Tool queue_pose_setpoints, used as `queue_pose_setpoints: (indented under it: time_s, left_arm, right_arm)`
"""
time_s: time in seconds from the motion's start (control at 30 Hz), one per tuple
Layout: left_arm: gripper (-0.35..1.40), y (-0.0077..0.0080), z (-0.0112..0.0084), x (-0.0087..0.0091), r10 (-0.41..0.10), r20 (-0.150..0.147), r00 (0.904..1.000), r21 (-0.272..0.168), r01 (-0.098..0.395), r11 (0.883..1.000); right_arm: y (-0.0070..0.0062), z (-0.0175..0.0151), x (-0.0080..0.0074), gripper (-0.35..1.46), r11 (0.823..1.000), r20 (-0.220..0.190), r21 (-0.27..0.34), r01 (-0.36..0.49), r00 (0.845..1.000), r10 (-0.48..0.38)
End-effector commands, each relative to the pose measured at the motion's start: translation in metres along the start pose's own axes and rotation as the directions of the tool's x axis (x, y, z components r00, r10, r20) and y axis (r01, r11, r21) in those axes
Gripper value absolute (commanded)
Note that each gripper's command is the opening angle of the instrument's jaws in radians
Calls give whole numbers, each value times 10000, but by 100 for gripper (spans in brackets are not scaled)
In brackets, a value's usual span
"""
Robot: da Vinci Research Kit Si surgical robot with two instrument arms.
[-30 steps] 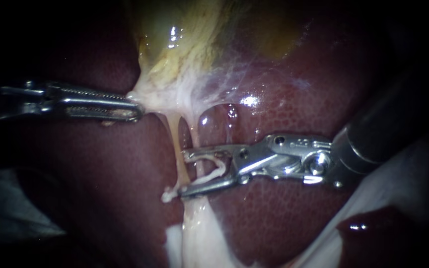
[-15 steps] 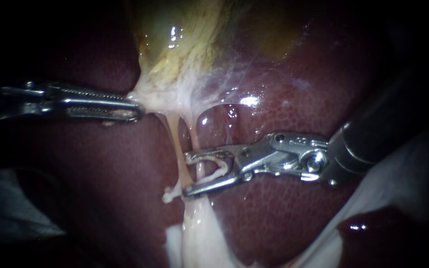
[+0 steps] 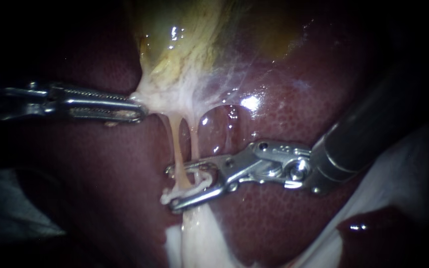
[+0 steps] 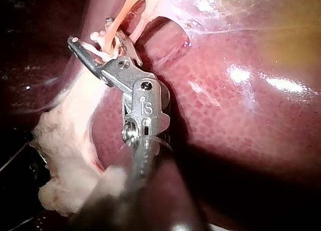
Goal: Clipping second clip left tube
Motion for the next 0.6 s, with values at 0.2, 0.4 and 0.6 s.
queue_pose_setpoints:
  time_s: [0.2, 0.4, 0.6]
  left_arm:
    - [-35, 0, 0, 0, -3, 2, 10000, 6, 3, 10000]
    - [-35, 0, 0, 0, -3, 2, 10000, 5, 3, 10000]
    - [-35, 0, -2, 0, -1, 5, 10000, -5, 1, 10000]
  right_arm:
    - [-10, 13, 7, 46, 10000, -86, 32, 21, 10000, -20]
    - [-24, 16, 17, 46, 9999, -149, 132, 11, 9999, -9]
    - [-39, 14, 34, 44, 9997, -272, 240, -43, 9996, 49]
